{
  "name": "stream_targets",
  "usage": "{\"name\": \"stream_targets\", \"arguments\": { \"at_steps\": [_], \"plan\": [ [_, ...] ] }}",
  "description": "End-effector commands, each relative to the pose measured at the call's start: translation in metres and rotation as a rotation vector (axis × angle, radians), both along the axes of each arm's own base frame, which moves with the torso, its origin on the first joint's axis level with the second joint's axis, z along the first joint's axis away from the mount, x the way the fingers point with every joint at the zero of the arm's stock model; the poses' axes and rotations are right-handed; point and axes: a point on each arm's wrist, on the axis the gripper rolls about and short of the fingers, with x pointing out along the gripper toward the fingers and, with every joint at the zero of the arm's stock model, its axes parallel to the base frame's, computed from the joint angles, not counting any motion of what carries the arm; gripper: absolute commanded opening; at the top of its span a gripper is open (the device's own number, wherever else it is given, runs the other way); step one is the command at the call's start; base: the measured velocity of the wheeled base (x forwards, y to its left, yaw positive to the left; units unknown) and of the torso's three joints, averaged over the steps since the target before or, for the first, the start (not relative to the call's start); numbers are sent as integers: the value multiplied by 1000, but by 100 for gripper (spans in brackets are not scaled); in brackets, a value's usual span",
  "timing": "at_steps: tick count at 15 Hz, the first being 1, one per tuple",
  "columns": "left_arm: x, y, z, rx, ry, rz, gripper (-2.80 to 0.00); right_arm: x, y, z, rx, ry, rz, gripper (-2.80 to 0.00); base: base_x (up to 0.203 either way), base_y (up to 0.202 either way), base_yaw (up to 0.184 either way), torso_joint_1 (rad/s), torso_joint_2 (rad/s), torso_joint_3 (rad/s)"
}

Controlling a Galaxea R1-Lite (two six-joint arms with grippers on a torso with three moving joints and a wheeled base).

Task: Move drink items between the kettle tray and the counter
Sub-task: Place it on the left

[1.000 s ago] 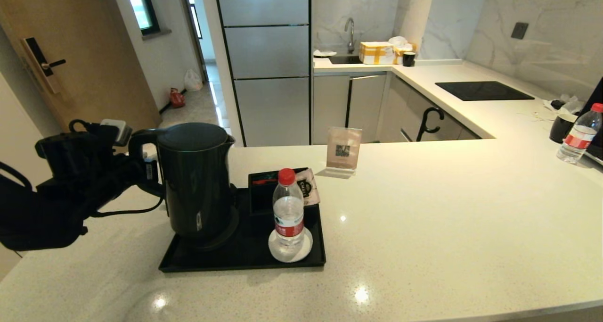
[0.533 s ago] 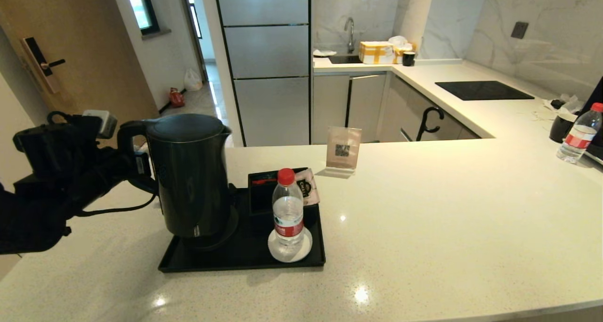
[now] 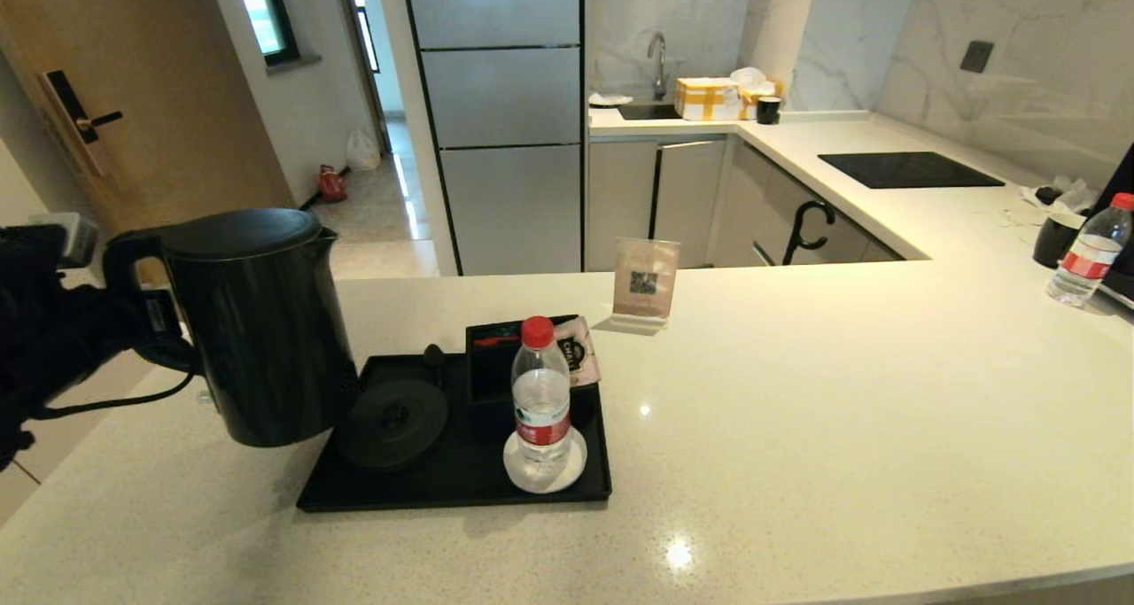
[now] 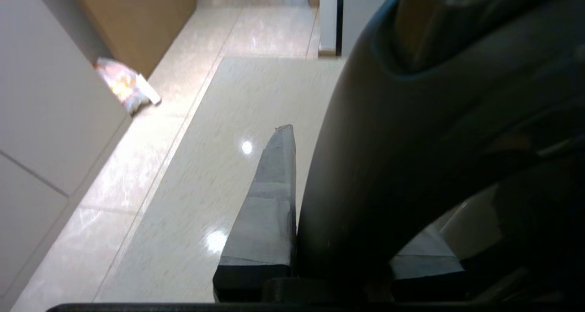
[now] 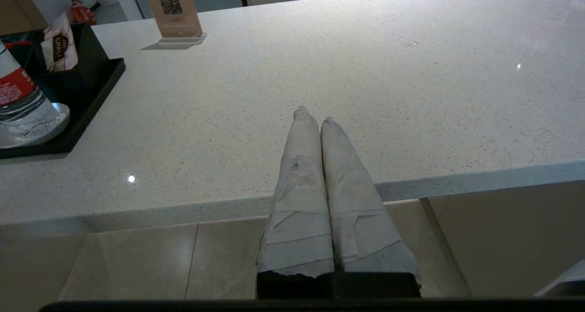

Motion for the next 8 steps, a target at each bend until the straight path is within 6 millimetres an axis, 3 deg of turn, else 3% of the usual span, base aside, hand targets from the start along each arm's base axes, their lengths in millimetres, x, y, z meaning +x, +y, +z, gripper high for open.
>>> {"name": "stream_targets", "arguments": {
  "at_steps": [1,3,5,8],
  "plan": [
    [-8,27,-8,2,28,11,-280,0,0,0,0,2,0,-280,0,0,0,0,0,0],
    [-7,50,-21,22,60,-18,-280,0,0,0,0,3,0,-280,0,0,0,0,0,0],
    [-5,60,-23,38,61,-33,-280,0,0,0,0,3,0,-280,0,0,0,0,0,0],
    [8,91,-47,43,93,-72,-280,0,0,0,0,3,0,-280,0,0,0,0,0,0]
  ]
}}
